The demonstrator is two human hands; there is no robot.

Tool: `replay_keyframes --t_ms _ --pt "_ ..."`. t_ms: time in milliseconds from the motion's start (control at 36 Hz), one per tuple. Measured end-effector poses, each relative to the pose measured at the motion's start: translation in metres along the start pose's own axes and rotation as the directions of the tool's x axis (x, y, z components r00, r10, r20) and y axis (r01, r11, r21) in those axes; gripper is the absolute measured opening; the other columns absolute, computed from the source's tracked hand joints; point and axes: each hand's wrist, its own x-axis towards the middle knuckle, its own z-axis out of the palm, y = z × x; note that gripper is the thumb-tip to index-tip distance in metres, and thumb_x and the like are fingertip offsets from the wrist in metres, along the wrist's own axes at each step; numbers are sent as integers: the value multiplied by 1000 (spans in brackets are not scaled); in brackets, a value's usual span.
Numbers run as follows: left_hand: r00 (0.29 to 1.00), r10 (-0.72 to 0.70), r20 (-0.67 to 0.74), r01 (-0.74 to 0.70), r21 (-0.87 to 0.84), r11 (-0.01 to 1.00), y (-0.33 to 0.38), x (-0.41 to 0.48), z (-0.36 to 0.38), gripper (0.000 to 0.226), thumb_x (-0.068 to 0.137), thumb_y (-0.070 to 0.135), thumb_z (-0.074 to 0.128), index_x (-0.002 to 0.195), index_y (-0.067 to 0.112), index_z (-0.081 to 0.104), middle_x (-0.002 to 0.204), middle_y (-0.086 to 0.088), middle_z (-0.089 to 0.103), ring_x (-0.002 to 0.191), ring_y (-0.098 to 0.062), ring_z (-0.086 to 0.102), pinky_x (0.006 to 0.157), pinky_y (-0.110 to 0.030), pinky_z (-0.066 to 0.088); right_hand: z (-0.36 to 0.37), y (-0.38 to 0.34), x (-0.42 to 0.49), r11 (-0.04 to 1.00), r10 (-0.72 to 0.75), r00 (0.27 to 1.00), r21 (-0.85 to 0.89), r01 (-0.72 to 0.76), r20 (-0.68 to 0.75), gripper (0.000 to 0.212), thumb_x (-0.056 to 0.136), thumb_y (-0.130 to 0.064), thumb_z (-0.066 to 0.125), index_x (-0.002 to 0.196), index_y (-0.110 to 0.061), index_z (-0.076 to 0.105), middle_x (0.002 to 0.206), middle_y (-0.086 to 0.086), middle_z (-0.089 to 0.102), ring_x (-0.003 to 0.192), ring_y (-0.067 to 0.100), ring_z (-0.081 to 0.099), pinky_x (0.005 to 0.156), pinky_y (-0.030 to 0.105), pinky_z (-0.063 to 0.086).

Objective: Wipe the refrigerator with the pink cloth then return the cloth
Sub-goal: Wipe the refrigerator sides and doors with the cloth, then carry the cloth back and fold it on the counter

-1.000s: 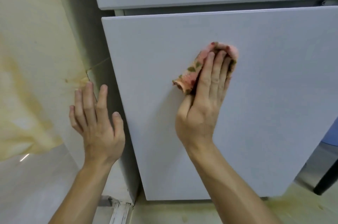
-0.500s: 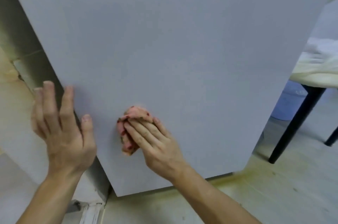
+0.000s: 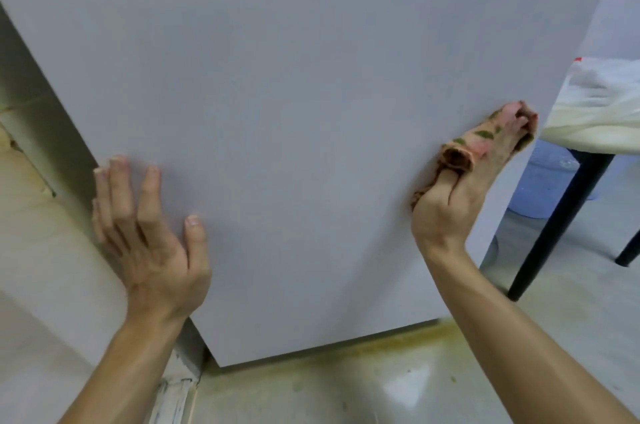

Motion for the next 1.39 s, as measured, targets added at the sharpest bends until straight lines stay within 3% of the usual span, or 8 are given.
replay_keyframes --t_ms 167,333,500,806,972,1056,1194,1389 --pt "1000 3 -7 -3 -13 1000 -1 2 -5 67 95 10 53 156 5 25 166 -22 17 160 -29 6 127 -58 12 41 -55 -32 969 -244 963 80 236 113 72 90 17 40 158 14 17 167 35 15 160 37 6 131 53 1" --pt "1000 -20 -15 20 -13 1000 -9 8 -15 74 87 1 54 155 -2 26 165 -29 21 156 -46 14 128 -57 11 89 -96 -85 938 -346 918 94 334 192 74 88 9 49 157 8 22 165 23 25 161 24 5 131 50 6" --pt "997 -78 0 78 -27 997 -21 12 -34 74 85 -3 50 155 -7 28 166 -28 22 157 -45 15 129 -56 11 121 -125 -144 820 -568 706 210 533 423 48 109 -7 28 156 -4 34 165 12 27 162 17 9 131 42 11" --pt "989 -107 105 118 -105 987 -12 11 -49 51 103 19 36 144 -9 49 151 -22 50 148 -38 39 123 -53 31 108 -140 -150 831 -555 576 423 360 600 48 104 7 47 152 3 46 162 19 42 157 29 32 124 57 31" --pt "958 -227 175 263 -217 940 7 12 -63 50 104 28 39 141 -3 52 138 -11 57 129 -22 54 108 -38 44 85 -143 -133 831 -550 514 493 258 658 43 105 6 43 147 8 51 156 21 50 150 30 44 121 49 40" --pt "814 -404 416 552 -338 762 22 10 -78 44 105 38 41 146 23 46 135 4 66 121 -8 64 96 -29 52 67 -144 -136 898 -427 535 413 152 729 42 104 3 52 146 1 57 142 11 65 131 20 62 111 30 50" --pt "417 -541 730 878 -172 446 42 -3 -107 43 102 52 49 141 37 53 129 15 69 121 -10 67 102 -44 54 33 -157 -148 987 -84 517 144 -77 852 24 103 -11 65 125 -14 74 123 -5 74 113 6 67 101 23 52" --pt "-255 -355 899 967 229 -115 90 12 -151 41 97 37 67 135 22 64 106 0 76 91 -21 71 77 -39 54 -27 -205 -135 869 440 118 -390 -304 890 16 105 -19 57 108 -22 72 104 -8 73 95 9 68 88 31 56"
